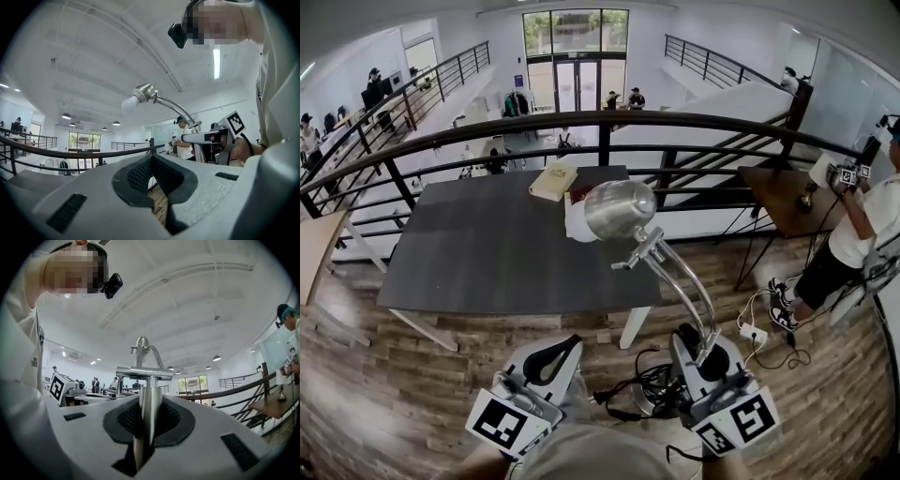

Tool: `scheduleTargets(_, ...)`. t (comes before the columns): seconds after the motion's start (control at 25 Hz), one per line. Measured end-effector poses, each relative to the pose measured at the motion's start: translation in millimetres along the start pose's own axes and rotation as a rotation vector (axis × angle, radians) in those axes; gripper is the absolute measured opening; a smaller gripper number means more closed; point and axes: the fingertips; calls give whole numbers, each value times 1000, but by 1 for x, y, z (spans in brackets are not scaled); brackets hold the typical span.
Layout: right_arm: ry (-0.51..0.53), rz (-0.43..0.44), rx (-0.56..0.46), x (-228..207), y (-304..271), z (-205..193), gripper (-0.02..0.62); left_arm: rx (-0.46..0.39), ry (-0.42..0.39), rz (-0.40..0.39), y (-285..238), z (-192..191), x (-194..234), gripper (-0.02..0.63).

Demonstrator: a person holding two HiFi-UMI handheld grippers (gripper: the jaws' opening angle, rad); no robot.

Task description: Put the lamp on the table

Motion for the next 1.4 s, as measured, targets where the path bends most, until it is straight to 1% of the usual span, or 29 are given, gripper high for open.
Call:
scheduleTargets(0.12,-1,2,-1,-16,-28,-16,46,5,-5,-3,-23,-15,25,5)
scheduleTargets(0.32,-17,10,16,-42,-101,-18,46,21,14,-14,-66,-17,90,5)
scheduleTargets(0.56,-26,-2,28,-87,-163,-30,46,39,26,-23,-123,-26,144,5)
scheduleTargets(0.76,-41,-24,43,-120,-247,-34,44,47,42,-41,-171,-23,222,5)
scheduleTargets(0.88,-46,-34,53,-142,-291,-39,44,55,52,-45,-198,-28,263,5)
scheduleTargets(1.12,-42,-49,71,-176,-394,-40,44,67,73,-49,-251,-32,362,5)
scheduleTargets(1.28,-34,-65,71,-193,-446,-32,44,67,81,-63,-277,-27,411,5)
scheduleTargets(1.4,-27,-77,65,-208,-483,-27,44,51,80,-69,-297,-21,446,5)
Point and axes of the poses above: the fingertips, and each gripper's own axes: y backward along the fingers, x to its left, z out of its top, and after that the axes turned 2 degrees about z, right-handed
